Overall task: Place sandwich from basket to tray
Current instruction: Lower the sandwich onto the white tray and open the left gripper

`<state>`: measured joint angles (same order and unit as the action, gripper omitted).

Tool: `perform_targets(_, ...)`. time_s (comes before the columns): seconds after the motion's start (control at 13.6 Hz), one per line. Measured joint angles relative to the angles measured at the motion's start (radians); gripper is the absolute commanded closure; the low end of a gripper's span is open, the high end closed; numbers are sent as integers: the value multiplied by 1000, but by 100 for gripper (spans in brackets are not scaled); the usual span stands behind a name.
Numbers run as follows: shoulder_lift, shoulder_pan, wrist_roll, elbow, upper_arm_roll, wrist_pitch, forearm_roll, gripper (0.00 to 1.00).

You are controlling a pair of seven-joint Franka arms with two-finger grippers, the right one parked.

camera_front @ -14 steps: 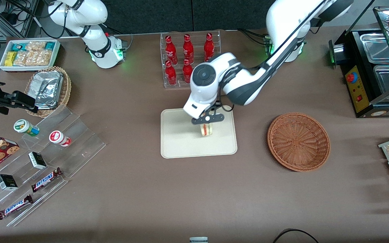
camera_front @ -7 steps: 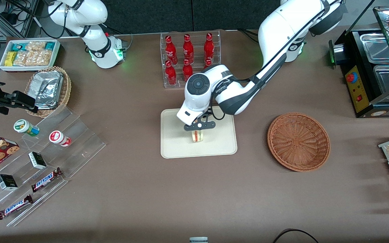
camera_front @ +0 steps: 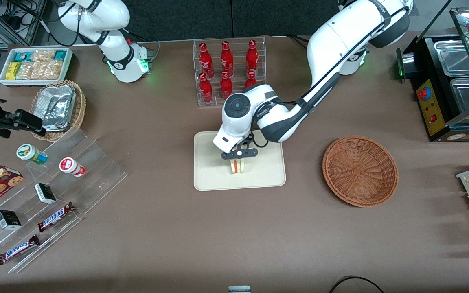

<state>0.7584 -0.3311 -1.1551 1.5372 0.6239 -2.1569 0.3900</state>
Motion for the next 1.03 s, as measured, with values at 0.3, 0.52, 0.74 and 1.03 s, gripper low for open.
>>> perform_targets(0.3, 8, -23, 0, 8, -26, -10, 19, 100)
perform_targets(0.52, 17, -35, -1, 9, -32, -11, 20, 12)
perform_targets(0.74, 22, -35, -1, 10, -32, -11, 34, 1)
perform_targets(1.03, 9, -31, -4, -7, -32, 18, 39, 1)
